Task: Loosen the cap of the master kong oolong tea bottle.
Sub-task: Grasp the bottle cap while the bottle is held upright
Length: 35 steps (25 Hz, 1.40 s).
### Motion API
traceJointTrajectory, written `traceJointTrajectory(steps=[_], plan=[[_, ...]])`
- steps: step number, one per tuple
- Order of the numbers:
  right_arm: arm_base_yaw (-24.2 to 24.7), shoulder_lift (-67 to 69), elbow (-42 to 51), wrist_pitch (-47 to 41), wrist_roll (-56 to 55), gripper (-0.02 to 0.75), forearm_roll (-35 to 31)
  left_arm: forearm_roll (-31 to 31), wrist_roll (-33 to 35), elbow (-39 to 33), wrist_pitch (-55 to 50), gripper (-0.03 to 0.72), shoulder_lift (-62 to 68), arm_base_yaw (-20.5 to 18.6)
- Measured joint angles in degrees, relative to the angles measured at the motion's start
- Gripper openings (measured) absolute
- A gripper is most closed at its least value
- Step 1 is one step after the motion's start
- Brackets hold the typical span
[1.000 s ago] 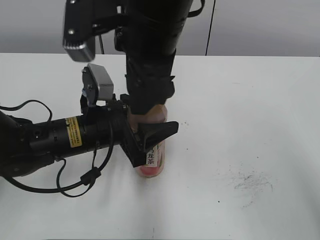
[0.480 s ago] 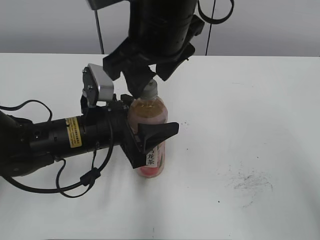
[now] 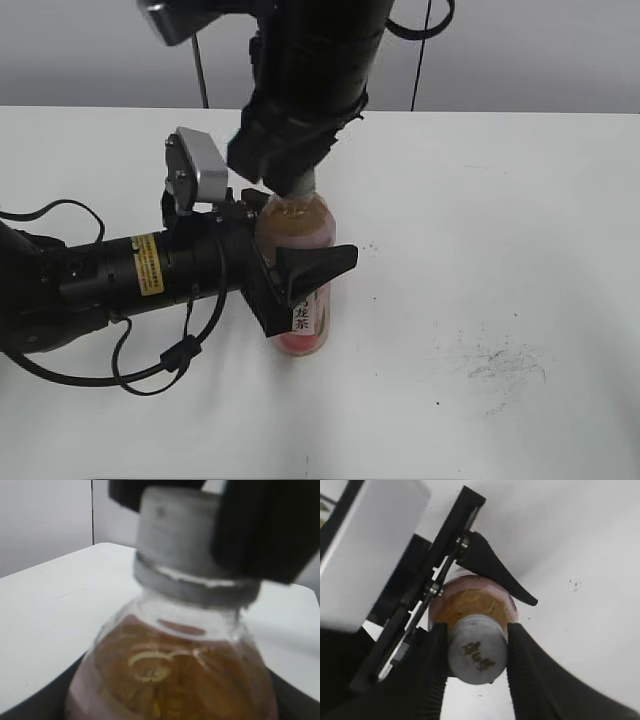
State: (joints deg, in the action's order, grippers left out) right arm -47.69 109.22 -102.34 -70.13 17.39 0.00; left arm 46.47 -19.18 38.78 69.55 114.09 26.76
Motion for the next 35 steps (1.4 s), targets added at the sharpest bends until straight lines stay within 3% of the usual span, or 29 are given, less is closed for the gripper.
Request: traceJointTrajectory(steps=[3,12,14,16,19,20,23,24,29,35], plan=[[0.0,0.0,0.0,0.0,18.6,0.266,0.0,0.1,0.1,0.0,0.1,0.446,0.0,0.0],[0.0,-0.1,0.0,-0.7,97.8,0.266,-3.1,0.5,0.4,-0.1,0.2,0.446,0.0,-0.1],[0.0,-0.1,0.0,-0.8,106.9,0.266,-3.0,0.5,0.4,-0.1,0.2,0.446,0.0,-0.1],[0.0,-0.1,0.0,-0.8,108.5,0.266,-3.1,0.7,0.4,-0.1,0.2,0.446,0.0,-0.1],[0.0,-0.1,0.0,-0.9,97.5,0.281,-3.0,0.8,0.4,-0.1,0.2,0.446,0.0,-0.2],[-0.1,-0.1,0.0,-0.7,90.7,0.329,-3.4,0.7,0.4,-0.1,0.2,0.446,0.0,-0.2],[-0.7,0.0,0.0,-0.2,68.3,0.576,-4.8,0.6,0.2,0.0,0.2,0.446,0.0,-0.1],[-0.7,0.0,0.0,-0.2,59.5,0.608,-4.8,0.6,0.2,0.0,0.2,0.446,0.0,-0.1],[-0.7,0.0,0.0,-0.1,18.9,0.552,-2.6,0.6,0.2,0.0,0.2,0.446,0.0,-0.1],[-0.7,0.0,0.0,-0.1,-16.6,0.533,1.3,0.6,0.2,0.0,0.2,0.446,0.0,-0.1]])
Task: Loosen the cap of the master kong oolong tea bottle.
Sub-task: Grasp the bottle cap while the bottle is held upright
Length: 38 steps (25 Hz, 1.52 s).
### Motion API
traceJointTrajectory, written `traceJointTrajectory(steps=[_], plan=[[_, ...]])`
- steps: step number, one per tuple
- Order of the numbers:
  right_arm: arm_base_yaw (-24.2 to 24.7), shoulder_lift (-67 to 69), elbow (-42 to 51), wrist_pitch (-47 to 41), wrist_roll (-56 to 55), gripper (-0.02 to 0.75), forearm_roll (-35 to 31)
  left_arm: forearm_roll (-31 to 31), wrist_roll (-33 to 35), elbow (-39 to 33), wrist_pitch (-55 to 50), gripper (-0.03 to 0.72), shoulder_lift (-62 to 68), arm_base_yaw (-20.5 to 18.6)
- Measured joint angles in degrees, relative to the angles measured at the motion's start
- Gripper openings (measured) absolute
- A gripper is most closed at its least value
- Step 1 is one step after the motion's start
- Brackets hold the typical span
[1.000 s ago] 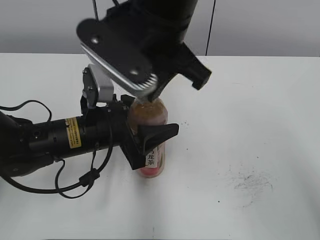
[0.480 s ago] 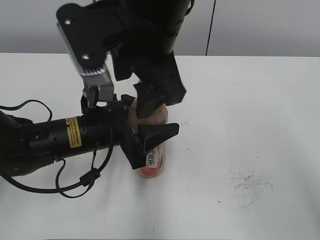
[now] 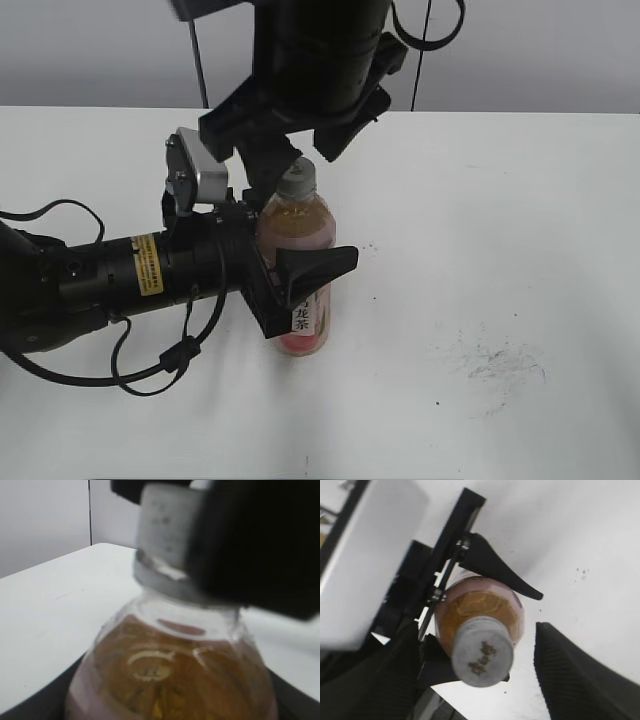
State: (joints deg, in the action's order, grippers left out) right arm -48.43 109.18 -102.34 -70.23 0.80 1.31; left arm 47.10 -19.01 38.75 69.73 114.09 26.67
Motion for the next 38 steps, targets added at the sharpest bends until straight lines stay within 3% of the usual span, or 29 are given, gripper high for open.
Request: traceJointTrajectory(steps=[4,12,17,29,31,33,38], plan=[[0.0,0.0,0.0,0.0,-8.0,0.53,1.7,0.0,0.0,0.0,0.0,0.446,0.0,0.0],[0.0,0.0,0.5,0.1,-8.6,0.411,-1.3,-0.1,0.0,0.0,-0.1,0.446,0.0,0.0],[0.0,-0.1,3.4,0.1,-8.3,0.396,-1.0,-0.1,0.0,0.0,-0.1,0.446,0.0,0.0],[0.0,-0.2,0.9,0.1,-6.7,0.362,-0.7,-0.1,0.0,0.0,-0.1,0.446,0.0,0.0],[0.0,-0.2,0.9,0.1,-6.1,0.339,-0.8,-0.1,0.0,0.0,-0.1,0.446,0.0,0.0],[0.1,-0.2,0.9,0.0,-4.4,0.268,-0.7,-0.1,0.0,0.0,-0.1,0.446,0.0,0.0],[0.1,-0.2,0.9,0.0,8.2,0.269,-0.7,-0.1,0.0,0.0,-0.1,0.446,0.0,0.0]])
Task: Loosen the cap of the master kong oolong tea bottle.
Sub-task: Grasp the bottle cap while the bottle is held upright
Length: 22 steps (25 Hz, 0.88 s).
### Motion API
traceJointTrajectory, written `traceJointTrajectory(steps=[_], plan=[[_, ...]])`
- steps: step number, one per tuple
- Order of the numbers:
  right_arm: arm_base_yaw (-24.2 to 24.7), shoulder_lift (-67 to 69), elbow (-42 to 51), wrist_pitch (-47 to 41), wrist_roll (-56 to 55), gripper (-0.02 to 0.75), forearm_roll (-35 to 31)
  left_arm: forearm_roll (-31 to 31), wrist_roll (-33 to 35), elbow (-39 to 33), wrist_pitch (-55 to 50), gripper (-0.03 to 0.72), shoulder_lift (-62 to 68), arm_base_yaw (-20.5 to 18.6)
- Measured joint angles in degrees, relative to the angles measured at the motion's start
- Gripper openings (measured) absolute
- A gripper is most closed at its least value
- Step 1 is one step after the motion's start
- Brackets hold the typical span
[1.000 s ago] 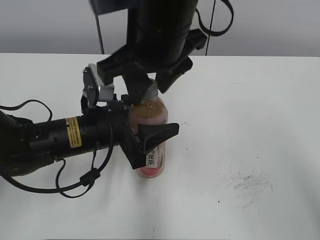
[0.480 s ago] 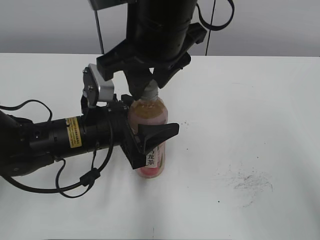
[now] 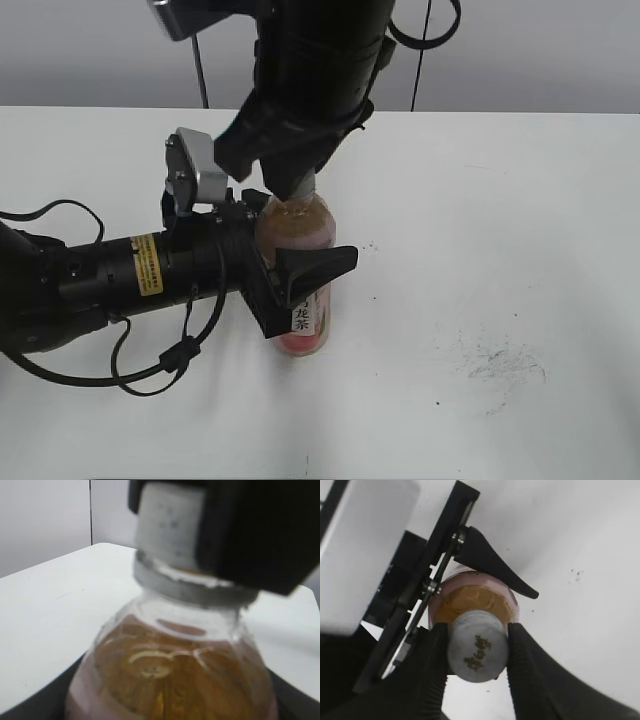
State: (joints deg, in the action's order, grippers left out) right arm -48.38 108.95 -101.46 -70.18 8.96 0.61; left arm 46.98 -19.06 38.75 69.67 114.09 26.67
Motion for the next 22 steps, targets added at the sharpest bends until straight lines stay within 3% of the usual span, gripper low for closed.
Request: traceJointTrajectory(steps=[4,12,14,16,19,22], plan=[[0.0,0.0,0.0,-0.1,28.4,0.269,0.0,0.0,0.0,0.0,0.1,0.446,0.0,0.0],[-0.2,-0.1,-0.1,-0.3,112.3,0.272,-0.6,0.4,0.6,0.0,0.1,0.446,0.0,0.0],[-0.2,-0.1,-0.1,-0.3,121.9,0.272,-0.6,0.4,0.6,0.0,0.1,0.446,0.0,0.0],[-0.2,-0.1,-0.1,-0.3,123.8,0.272,-0.9,0.4,0.5,0.0,0.2,0.446,0.0,0.0],[-0.2,-0.1,-0.1,-0.3,110.9,0.298,-1.0,0.4,0.5,0.0,0.2,0.446,0.0,0.0],[-0.5,-0.1,-0.1,0.0,88.6,0.521,-0.6,0.1,0.1,0.0,0.1,0.446,0.0,0.0]])
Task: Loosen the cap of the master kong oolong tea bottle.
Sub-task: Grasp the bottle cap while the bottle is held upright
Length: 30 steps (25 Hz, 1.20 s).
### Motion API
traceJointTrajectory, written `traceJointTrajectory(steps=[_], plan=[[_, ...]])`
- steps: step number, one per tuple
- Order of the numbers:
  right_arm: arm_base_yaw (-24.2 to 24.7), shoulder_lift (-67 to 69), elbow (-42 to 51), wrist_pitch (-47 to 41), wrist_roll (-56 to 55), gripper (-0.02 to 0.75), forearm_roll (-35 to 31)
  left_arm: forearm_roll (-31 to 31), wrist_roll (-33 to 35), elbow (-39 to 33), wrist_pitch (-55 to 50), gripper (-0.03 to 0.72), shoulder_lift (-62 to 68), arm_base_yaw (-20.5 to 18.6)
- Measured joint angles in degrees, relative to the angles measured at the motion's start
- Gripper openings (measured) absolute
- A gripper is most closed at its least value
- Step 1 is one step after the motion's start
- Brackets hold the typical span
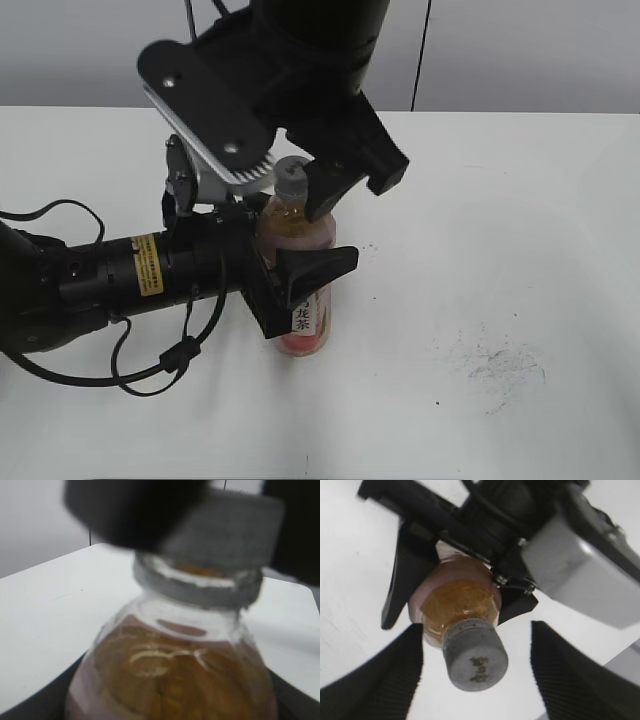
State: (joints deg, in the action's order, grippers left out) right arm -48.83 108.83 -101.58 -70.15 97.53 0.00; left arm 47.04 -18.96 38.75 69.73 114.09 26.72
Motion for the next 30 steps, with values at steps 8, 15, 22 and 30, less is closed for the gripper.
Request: traceJointTrajectory(steps=[8,15,22,30], plan=[[0.2,0.0,0.0,0.0,-59.5,0.58,2.7,-0.2,-0.1,0.0,0.0,0.446,0.0,0.0],[0.4,0.0,0.0,0.0,-92.2,0.575,-2.0,-0.2,-0.1,0.0,0.0,0.446,0.0,0.0],[0.5,0.0,0.0,0.0,-103.5,0.44,0.4,-0.2,-0.1,0.0,0.0,0.446,0.0,0.0],[0.5,0.0,0.0,0.0,-82.6,0.268,0.6,-0.2,-0.1,0.0,-0.1,0.446,0.0,0.0]])
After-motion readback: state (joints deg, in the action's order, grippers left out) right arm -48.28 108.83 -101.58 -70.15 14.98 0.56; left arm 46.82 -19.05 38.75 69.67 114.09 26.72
